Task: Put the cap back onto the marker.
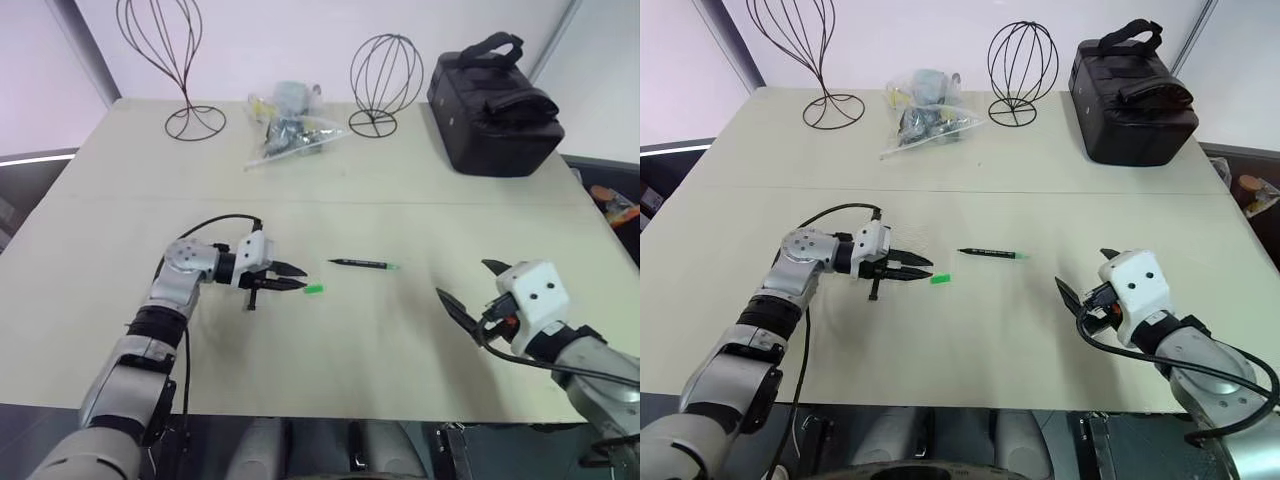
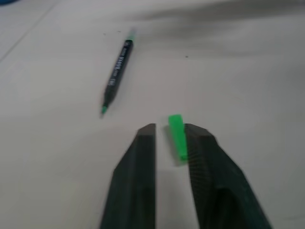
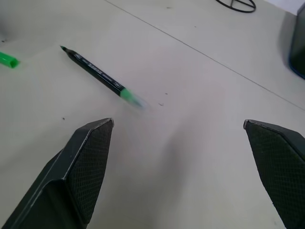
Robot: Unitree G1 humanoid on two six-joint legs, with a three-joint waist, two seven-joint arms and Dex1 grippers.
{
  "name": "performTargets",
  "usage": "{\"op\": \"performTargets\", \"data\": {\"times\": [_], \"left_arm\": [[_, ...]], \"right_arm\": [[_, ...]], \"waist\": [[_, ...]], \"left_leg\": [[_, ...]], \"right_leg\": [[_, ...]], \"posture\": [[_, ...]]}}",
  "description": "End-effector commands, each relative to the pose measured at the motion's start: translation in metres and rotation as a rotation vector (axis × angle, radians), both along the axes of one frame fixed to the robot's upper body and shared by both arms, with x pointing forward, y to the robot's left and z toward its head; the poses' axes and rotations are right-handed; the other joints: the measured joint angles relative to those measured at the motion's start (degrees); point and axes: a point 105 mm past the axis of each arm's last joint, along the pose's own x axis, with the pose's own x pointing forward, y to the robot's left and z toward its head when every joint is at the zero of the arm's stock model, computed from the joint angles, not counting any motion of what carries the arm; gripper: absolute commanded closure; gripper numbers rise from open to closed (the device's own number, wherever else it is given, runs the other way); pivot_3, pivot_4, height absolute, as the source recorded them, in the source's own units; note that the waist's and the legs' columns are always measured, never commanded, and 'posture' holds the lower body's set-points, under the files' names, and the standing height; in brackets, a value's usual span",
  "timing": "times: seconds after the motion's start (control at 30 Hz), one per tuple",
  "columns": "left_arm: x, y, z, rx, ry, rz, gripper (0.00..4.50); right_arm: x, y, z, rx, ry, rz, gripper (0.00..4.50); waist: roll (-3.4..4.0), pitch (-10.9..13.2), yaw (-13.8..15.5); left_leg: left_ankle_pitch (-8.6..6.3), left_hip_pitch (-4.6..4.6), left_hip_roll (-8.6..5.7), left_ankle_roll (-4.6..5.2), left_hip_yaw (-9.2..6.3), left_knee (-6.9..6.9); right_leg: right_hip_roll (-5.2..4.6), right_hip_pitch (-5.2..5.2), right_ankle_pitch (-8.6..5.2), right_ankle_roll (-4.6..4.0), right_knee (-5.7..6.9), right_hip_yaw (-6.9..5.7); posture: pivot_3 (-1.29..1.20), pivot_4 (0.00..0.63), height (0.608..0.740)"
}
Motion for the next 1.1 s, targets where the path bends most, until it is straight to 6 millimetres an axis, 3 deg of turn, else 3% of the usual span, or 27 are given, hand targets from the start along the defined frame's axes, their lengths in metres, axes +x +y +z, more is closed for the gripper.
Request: {"op": "performTargets", "data": {"times": [0.03, 0.13, 0.17, 0.53, 0.8, 1.1], "left_arm": [[0.005, 0.002, 0.013, -0.029, -0.06, 0.017, 1.88], [0.001, 0.002, 0.011, -0.028, -0.056, 0.01, 0.31], [-0.001, 0.003, 0.01, -0.031, -0.045, 0.003, 0.02], [-0.02, 0.009, -0.012, -0.01, 0.046, 0.063, 0.02], [-0.021, 0.002, -0.013, -0.021, 0.037, 0.083, 0.02], [-0.021, -0.003, -0.02, -0.018, 0.041, 0.099, 0.02]], "right_arm": [[0.001, 0.006, 0.007, -0.003, -0.048, 0.008, 0.0], [0.001, 0.008, 0.005, 0.002, -0.047, 0.006, 0.0], [0.001, 0.009, 0.004, 0.006, -0.044, 0.007, 0.0], [-0.001, 0.014, 0.002, 0.034, -0.021, 0.041, 0.0], [-0.03, 0.034, -0.017, 0.06, 0.218, 0.27, 0.0], [-0.026, 0.041, -0.016, 0.06, 0.229, 0.304, 0.0]], "waist": [[0.0, 0.0, -0.02], [0.0, 0.0, -0.13], [0.0, 0.0, -0.14], [0.02, 0.01, -0.03], [0.02, 0.01, 0.03], [0.02, 0.01, 0.01]], "left_leg": [[0.0, 0.01, 0.0, 0.0, 0.0, 0.0], [0.0, 0.01, 0.01, 0.0, 0.0, -0.01], [0.0, 0.01, 0.01, 0.0, 0.0, -0.02], [0.0, 0.02, 0.04, 0.0, 0.0, -0.01], [0.0, 0.03, 0.04, 0.0, -0.01, -0.01], [0.0, 0.05, 0.06, 0.0, 0.0, 0.0]], "right_leg": [[0.0, 0.0, 0.0, 0.0, 0.0, 0.0], [0.02, -0.01, 0.0, 0.0, 0.01, 0.0], [0.02, -0.01, 0.0, 0.0, 0.01, 0.0], [0.01, 0.0, 0.0, 0.0, 0.0, 0.03], [0.01, 0.02, 0.0, 0.0, 0.0, 0.02], [0.02, 0.03, 0.01, -0.01, 0.0, 0.02]], "posture": [[0.0, 0.15, 0.74], [0.0, 0.15, 0.74], [0.0, 0.15, 0.74], [0.0, 0.15, 0.74], [0.0, 0.15, 0.74], [0.0, 0.15, 0.74]]}}
